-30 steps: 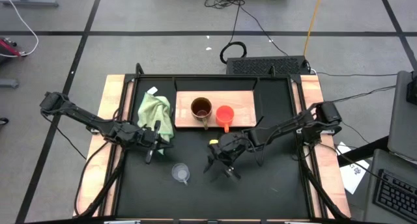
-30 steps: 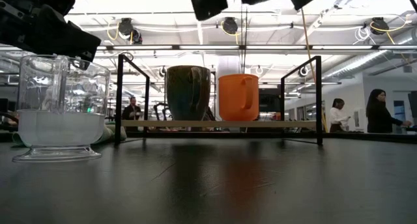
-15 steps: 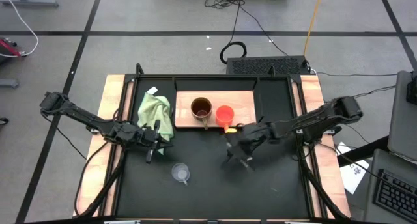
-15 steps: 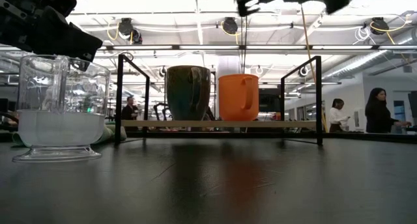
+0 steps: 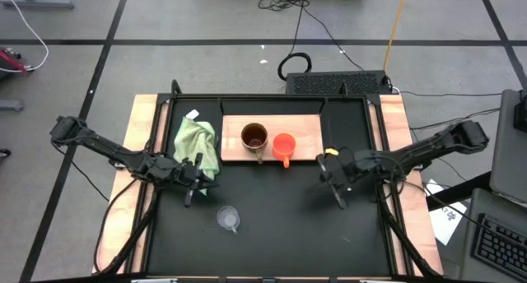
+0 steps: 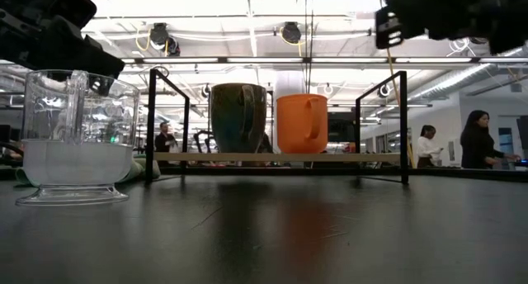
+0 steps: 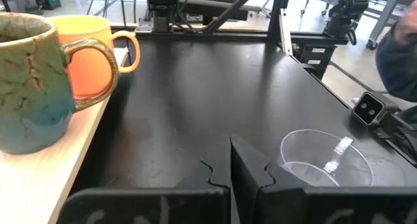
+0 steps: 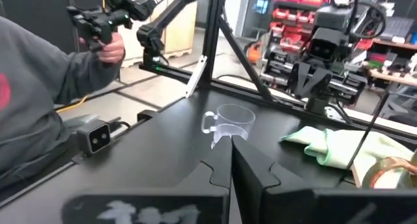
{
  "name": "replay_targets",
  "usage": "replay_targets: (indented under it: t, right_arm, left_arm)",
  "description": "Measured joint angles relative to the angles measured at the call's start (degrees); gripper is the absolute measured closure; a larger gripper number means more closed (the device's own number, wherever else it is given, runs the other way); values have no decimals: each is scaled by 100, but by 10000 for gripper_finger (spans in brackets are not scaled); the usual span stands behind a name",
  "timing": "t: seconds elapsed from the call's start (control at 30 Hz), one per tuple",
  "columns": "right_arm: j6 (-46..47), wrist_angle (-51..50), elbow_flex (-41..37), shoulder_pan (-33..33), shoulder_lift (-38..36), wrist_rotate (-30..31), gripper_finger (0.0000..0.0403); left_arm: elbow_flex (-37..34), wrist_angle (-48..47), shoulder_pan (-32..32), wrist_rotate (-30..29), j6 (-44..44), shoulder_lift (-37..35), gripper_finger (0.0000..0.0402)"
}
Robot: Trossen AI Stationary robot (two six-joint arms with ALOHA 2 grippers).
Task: Stack small to large cups/mugs on shelf
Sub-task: Put the transparent mug to the right of the orange mug on the shelf
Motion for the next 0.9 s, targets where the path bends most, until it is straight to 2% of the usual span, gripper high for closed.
replay_targets:
  t: [0.4,0.57,0.9]
  right_arm:
    - [156,479,-1123,-7,-1043,321,403]
    - [186,579,-1464,-31,-1487,715,403]
    - [320,549,-1809,-499,-2103,684,403]
  left_arm:
    - [0,44,0,-108,405,0,400]
    - [0,66,-1,-122,412,0,401]
    - [0,31,-3,-77,354,-1,401]
